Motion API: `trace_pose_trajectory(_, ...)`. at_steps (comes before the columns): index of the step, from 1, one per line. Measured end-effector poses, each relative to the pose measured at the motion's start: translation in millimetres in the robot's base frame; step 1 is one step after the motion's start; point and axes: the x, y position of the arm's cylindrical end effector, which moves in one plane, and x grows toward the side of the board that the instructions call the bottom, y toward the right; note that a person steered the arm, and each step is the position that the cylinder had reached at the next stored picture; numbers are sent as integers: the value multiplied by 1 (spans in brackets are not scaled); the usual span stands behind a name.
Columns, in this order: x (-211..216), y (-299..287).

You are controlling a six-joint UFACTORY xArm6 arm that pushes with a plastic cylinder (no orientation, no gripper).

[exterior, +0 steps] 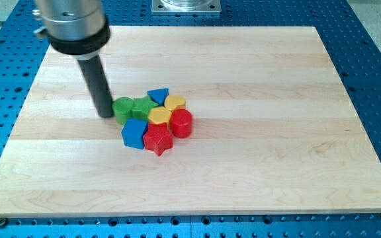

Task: Move your arm to the right of the heart

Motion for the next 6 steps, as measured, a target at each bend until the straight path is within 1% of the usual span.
trace_pose_trajectory(1,0,41)
trace_pose_trajectory(2,-16,53)
trace_pose_trajectory(3,-51,57)
trace_pose_trajectory(4,-52,85)
trace_pose_trajectory(6,-48,163)
